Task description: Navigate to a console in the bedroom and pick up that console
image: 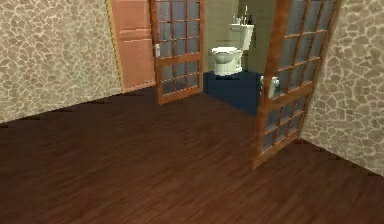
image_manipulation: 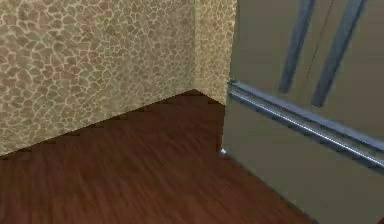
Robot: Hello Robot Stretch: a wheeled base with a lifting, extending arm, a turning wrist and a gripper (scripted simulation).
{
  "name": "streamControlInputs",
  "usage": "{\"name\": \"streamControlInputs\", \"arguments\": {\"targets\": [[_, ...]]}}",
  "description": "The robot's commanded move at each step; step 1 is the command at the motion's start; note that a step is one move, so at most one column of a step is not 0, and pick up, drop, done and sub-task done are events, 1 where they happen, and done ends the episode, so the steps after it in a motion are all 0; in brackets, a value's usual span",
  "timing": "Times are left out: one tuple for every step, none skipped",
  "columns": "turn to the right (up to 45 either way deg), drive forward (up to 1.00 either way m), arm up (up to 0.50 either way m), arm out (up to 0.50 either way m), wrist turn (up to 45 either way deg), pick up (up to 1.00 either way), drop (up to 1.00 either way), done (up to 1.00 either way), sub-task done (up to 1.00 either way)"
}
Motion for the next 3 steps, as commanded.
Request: {"name": "streamControlInputs", "arguments": {"targets": [[0.0, 1.00, 0.00, 0.00, 0.0, 0.00, 0.00, 0.00, 0.00], [0.0, 0.90, 0.00, 0.00, 0.0, 0.00, 0.00, 0.00, 0.00], [-45.0, 0.00, 0.00, 0.00, 0.0, 0.00, 0.00, 0.00, 0.00]]}}
